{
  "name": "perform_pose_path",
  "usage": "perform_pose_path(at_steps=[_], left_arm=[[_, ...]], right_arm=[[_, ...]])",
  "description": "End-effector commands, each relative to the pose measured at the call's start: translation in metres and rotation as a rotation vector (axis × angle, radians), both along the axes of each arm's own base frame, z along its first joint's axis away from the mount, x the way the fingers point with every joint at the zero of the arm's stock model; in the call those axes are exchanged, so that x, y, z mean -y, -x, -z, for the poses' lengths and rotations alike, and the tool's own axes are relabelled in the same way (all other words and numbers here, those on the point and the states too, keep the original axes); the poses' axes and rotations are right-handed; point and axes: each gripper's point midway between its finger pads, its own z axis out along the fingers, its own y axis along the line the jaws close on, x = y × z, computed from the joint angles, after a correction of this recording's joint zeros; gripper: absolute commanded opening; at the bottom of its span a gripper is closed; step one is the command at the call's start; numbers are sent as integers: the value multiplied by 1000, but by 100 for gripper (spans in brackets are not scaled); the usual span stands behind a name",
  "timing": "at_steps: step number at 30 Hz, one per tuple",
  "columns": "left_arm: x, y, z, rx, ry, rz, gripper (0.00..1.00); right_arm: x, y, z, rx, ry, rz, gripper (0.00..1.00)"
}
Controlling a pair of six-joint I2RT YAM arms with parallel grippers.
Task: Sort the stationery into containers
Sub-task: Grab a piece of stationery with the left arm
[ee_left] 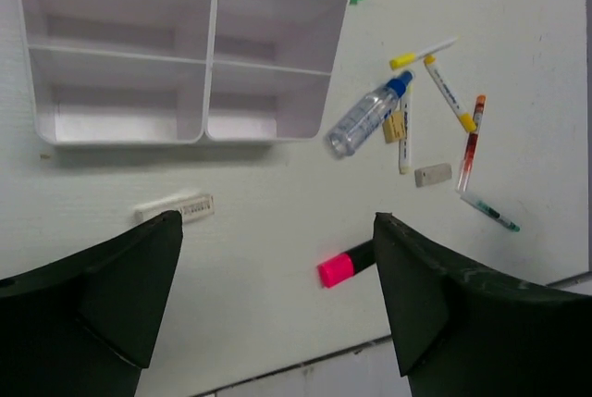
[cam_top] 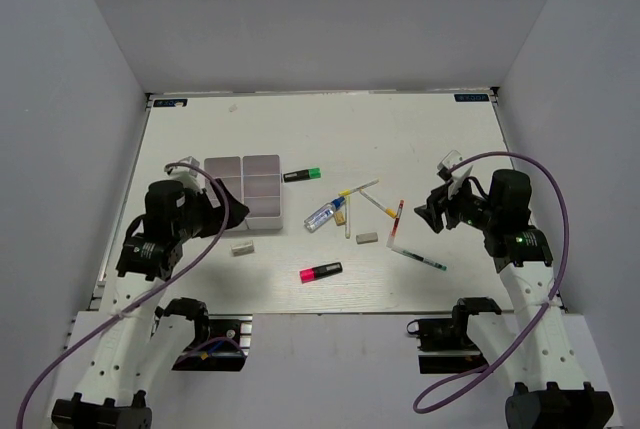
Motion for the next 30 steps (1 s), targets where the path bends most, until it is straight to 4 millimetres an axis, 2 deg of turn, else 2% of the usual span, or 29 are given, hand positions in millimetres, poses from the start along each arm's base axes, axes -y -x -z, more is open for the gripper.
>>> perform_pose_path(at_steps=[1, 2, 5, 9, 14, 16, 17, 20, 21, 24, 30], left_arm=[[10, 20, 25, -176, 44, 28, 95], [13, 24, 40, -233, 55, 36, 95], [17, 37, 68, -330, 82, 36, 94], [19, 37, 73, -359, 101, 32, 91], [8, 40, 97, -487, 57, -72, 90], [6, 32, 92, -472, 31, -94, 92], [0, 30, 98, -487, 1, -122, 92], [2, 21, 94, -469, 15, -172, 92], [5, 23, 99, -479, 6, -168, 92], [-5, 19, 109, -465, -49, -227, 92], [-5, 9, 123, -416, -96, -290, 93]], right_arm=[[-7, -6, -24, 67, -35, -34, 65], [-8, -6, -25, 67, -39, -36, 65], [-10, -6, -25, 77, -41, -58, 65], [-13, -5, -26, 84, -49, -82, 65], [-17, -3, -27, 92, -60, -104, 65], [-17, -2, -29, 100, -63, -113, 65], [-18, -1, -30, 103, -65, -117, 65], [-21, 2, -32, 117, -73, -134, 65], [-20, 3, -34, 131, -72, -136, 65], [-22, 5, -35, 144, -79, -154, 65], [-24, 4, -21, 133, -82, -166, 66]])
